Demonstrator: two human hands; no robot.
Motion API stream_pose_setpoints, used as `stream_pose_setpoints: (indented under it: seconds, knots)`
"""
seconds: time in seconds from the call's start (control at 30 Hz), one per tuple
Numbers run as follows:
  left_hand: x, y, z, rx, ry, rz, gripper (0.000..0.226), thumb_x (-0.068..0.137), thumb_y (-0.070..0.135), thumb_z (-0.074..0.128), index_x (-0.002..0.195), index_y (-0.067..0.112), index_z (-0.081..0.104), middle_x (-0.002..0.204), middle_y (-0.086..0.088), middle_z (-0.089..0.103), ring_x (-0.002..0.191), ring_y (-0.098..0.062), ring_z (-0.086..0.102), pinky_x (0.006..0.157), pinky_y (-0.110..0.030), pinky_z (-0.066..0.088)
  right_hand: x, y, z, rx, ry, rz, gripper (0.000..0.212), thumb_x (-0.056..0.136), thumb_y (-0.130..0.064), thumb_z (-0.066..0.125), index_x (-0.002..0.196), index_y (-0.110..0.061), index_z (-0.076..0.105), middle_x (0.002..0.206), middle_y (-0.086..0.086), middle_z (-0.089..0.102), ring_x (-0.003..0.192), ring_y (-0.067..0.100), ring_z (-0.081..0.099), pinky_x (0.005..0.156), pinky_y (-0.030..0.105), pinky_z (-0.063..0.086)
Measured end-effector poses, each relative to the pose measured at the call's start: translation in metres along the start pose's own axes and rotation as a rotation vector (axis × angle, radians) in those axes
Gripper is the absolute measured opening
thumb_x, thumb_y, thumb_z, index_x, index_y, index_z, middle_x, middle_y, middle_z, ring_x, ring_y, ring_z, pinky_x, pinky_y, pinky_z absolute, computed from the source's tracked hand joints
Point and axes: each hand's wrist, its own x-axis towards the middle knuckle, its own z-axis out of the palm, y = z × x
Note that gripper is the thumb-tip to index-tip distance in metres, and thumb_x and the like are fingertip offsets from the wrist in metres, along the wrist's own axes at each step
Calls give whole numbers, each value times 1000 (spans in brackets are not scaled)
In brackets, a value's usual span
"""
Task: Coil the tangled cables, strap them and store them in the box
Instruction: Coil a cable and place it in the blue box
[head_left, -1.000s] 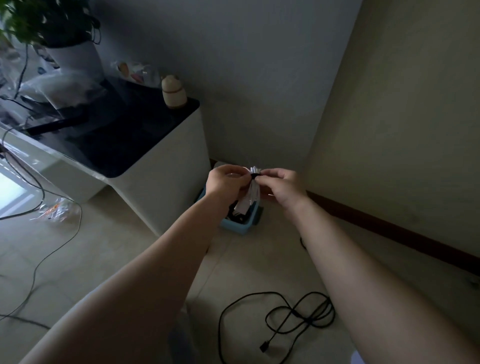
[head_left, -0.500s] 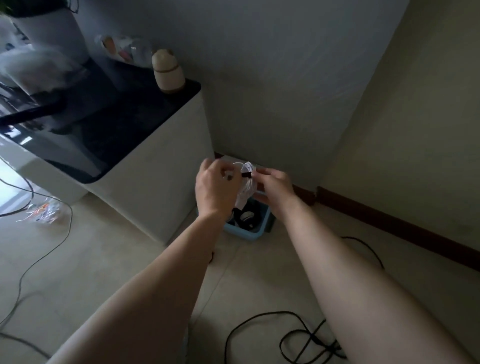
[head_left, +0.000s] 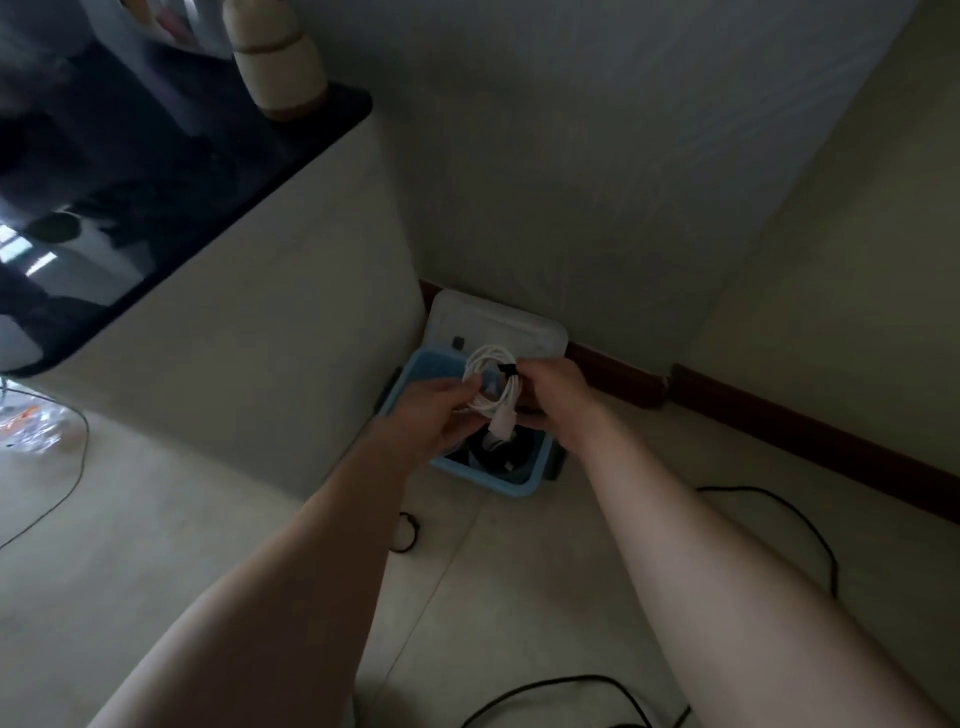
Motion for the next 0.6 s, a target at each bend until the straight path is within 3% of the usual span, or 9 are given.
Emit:
stream_pose_setpoints:
  seconds: [0.1,0.17,0.23,0.3,0.47,0.53,0.6]
  knots:
    - [20,-11,5,53,45,1,30,98,9,61,118,-14,63,112,-24,69,90,-24,71,72,-29,60,20,9,-13,-201,68,-53,12,96,-16,63,91,-9,71,87,10,71,78,18,67,50,25,56]
    - [31,-17,11,113,93,-7,31,97,2,60,121,-18,60,120,-30,64,100,-31,66,82,-37,58,28,15,-19,-379,118,-129,12,96,-15,63,94,-8,72,78,7,68,69,17,65,47,25,56]
    - [39,-22,16,159,126,-42,31,96,1,62,121,-18,59,122,-31,63,108,-35,64,89,-43,54,36,22,-23,-564,159,-199,21,96,-15,59,102,0,72,80,12,70,71,22,66,61,39,63]
    - [41,-27,17,177,120,-70,32,97,2,61,123,-16,58,123,-29,63,111,-35,63,89,-43,55,36,25,-25,-670,152,-236,25,96,-17,57,106,-1,73,81,6,69,74,21,66,71,43,62]
    - [26,-36,-10,56,-6,20,16,97,12,62,104,0,70,97,-11,77,88,-19,75,69,-25,59,23,25,-19,-461,-36,-283,23,100,-25,57,121,-23,67,96,-4,67,76,8,64,48,17,50]
    - [19,-33,-25,3,-33,67,17,92,17,68,101,3,73,98,-11,77,91,-19,74,72,-25,59,19,23,-10,-381,-101,-317,17,100,-22,57,110,-24,71,94,-2,71,71,7,68,53,19,53]
    - [12,-31,-39,-19,-52,104,23,85,23,73,99,6,75,100,-11,75,93,-20,74,74,-25,59,16,21,1,-353,-149,-336,21,100,-20,57,112,-20,75,93,2,75,75,12,71,61,28,59]
